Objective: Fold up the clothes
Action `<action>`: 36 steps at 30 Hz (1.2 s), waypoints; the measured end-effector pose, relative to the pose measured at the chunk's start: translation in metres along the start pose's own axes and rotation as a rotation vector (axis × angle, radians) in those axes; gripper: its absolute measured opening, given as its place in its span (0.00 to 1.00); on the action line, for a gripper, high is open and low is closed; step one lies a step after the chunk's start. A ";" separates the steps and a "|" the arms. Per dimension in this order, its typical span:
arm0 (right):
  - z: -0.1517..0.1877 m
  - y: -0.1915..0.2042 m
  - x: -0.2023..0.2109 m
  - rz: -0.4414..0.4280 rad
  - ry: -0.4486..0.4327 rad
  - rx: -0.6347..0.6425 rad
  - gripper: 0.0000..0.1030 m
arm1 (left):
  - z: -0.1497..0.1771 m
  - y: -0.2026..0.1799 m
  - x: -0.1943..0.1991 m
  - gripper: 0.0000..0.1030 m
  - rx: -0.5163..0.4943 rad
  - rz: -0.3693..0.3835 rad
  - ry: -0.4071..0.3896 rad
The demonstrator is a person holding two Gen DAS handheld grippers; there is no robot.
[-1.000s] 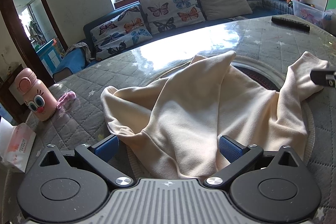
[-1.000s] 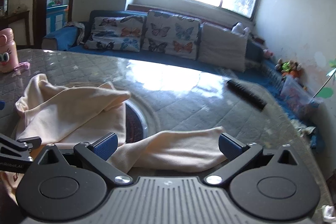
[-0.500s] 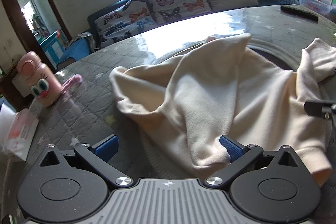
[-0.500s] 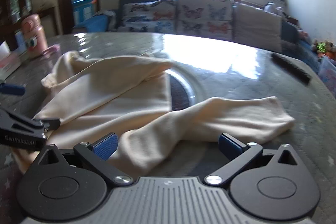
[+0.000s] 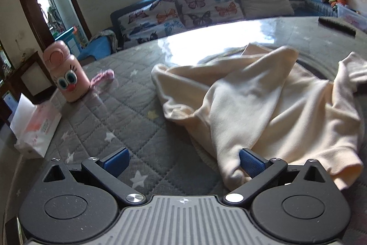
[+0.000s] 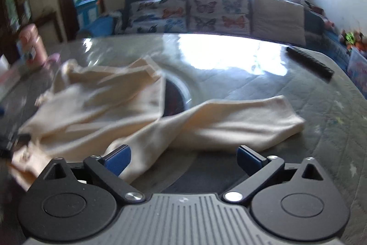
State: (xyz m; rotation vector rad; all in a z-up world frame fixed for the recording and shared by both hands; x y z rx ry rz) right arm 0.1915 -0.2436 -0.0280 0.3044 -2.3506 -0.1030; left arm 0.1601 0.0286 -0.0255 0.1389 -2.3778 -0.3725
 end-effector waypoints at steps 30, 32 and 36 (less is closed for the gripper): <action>-0.060 -0.100 -0.083 0.154 0.098 -0.176 0.26 | -0.015 -0.166 0.017 0.28 -0.333 0.578 -0.115; -0.060 -0.095 -0.086 0.194 0.100 -0.117 0.09 | -0.016 -0.165 0.017 0.17 -0.337 0.577 -0.118; -0.065 -0.098 -0.087 0.172 0.083 -0.126 0.01 | -0.016 -0.159 0.018 0.12 -0.331 0.590 -0.122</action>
Point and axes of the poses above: each gripper's, at about its wrist camera, not at the fingertips, and x roughly against the way its jaws point, y to its left, z to its underside, the point moved 4 cm from there along -x, roughly the way its jaws point, and after that the axes turned 7 degrees about -z, right-handed, at the moved point
